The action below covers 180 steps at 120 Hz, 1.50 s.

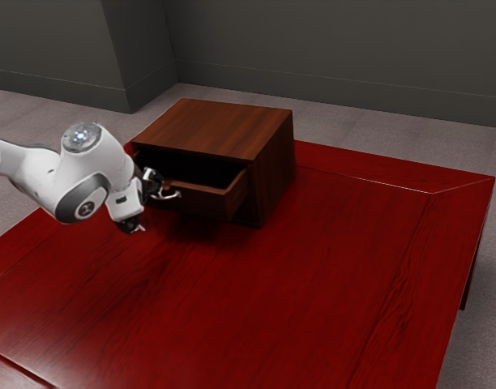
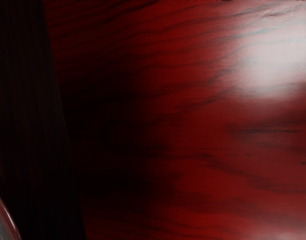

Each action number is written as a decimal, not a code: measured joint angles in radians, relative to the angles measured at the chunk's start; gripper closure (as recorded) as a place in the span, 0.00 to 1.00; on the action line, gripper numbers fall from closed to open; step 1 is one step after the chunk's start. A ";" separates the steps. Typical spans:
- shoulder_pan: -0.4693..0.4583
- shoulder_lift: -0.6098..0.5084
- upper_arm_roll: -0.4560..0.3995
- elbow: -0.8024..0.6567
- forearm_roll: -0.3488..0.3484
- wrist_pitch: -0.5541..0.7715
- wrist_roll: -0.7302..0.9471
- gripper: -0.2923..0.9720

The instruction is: Pull the drawer handle with one arm to open the drawer

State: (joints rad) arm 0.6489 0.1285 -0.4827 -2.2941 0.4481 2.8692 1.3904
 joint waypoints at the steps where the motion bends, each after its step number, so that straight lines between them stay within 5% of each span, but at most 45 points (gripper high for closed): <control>1: 0.001 -0.001 0.000 -0.002 0.000 0.002 0.000 0.27; 180: 0.007 -0.212 -0.016 -0.227 -0.002 0.071 -0.048 0.24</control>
State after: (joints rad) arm 0.6556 -0.0837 -0.4986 -2.5207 0.4461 2.9404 1.3420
